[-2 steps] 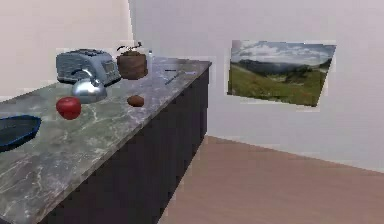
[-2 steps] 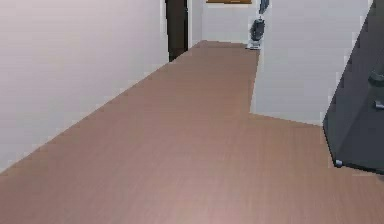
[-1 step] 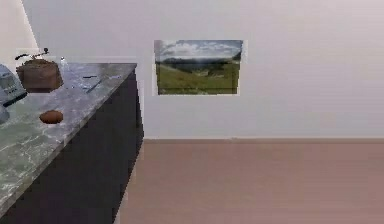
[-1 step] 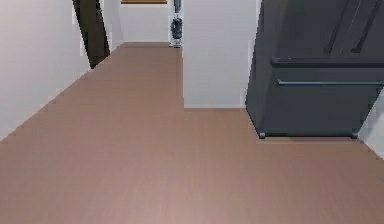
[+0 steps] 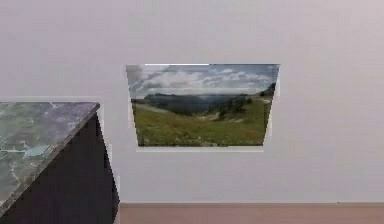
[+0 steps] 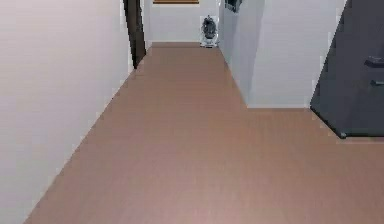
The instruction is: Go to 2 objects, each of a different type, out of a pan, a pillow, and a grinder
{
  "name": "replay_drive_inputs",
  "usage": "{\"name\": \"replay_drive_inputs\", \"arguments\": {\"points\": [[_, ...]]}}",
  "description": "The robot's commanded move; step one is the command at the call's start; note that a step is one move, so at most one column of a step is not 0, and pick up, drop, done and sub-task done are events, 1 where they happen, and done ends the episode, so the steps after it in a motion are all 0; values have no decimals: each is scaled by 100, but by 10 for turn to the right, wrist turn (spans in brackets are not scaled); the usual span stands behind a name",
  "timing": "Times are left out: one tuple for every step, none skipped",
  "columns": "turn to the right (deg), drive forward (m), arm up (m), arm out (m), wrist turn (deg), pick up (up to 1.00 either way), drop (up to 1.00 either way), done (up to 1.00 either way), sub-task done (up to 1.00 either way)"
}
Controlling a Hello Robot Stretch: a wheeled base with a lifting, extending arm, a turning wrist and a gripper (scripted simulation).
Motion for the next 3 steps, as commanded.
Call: {"name": "replay_drive_inputs", "arguments": {"points": [[-450, 0, 0, 0, 0, 0, 0, 0, 0], [-210, 0, 0, 0, 0, 0, 0, 0, 0], [0, 0, 0, 0, 0, 0, 0, 100, 0]]}}
